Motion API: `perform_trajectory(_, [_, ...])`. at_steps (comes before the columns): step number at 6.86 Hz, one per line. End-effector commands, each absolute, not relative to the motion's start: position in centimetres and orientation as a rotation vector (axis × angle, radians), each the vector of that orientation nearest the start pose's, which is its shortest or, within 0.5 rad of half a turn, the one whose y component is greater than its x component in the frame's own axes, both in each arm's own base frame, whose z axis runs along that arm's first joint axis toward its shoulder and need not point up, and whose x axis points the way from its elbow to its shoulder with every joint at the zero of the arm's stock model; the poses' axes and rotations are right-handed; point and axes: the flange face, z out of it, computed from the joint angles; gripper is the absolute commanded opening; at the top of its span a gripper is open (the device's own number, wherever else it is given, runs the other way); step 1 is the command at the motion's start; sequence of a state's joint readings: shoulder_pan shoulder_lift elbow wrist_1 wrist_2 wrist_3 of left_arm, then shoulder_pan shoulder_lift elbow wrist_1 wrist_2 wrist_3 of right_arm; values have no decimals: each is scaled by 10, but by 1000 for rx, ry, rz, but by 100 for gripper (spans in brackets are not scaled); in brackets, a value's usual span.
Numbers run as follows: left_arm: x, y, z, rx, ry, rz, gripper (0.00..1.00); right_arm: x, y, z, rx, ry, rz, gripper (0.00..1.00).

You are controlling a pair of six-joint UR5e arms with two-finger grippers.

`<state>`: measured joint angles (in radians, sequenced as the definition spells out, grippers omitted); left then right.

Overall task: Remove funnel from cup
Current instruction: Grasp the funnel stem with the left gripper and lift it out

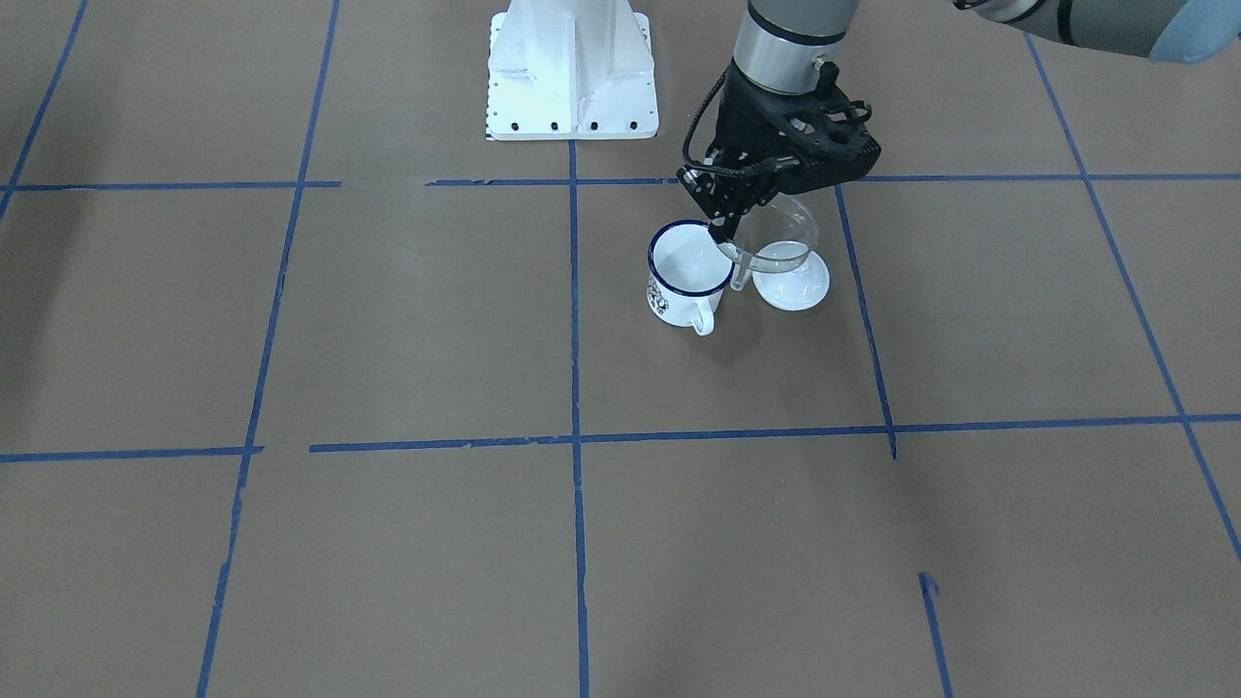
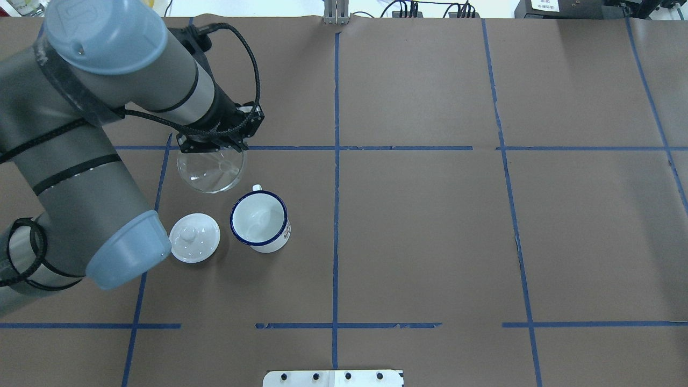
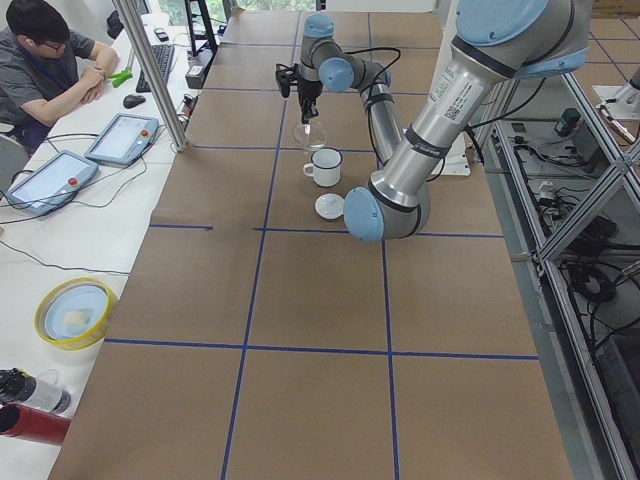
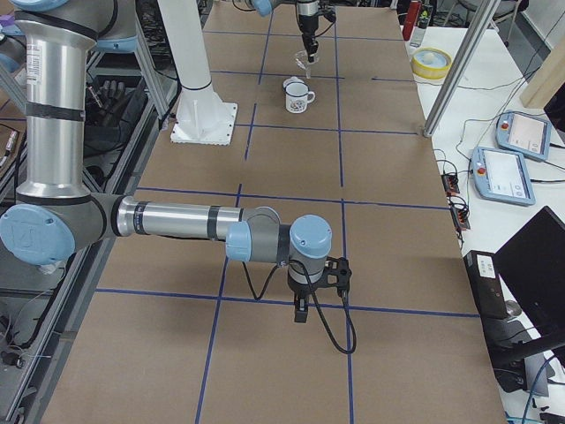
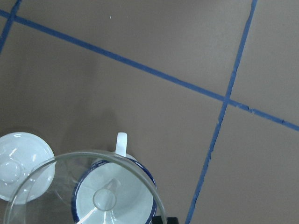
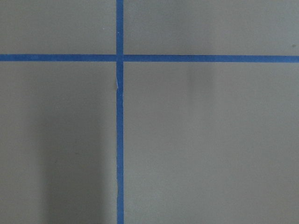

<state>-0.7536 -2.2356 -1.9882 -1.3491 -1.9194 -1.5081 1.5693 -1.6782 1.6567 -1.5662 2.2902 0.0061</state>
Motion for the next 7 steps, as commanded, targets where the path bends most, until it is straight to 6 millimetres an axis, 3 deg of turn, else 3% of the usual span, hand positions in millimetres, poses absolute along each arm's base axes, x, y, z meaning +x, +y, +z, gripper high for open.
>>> perform_trajectory(1, [337,-527,159,130,975,-722,0,67,-445,670,-19,-719,10,100])
perform_trajectory(4, [349,-583,215,287,1168,-1036,0,67,-445,670,-19,-719,10,100])
perform_trajectory(7, [380,-644,322,441,1204,-1241,0,67,-445,670,-19,-719,10,100])
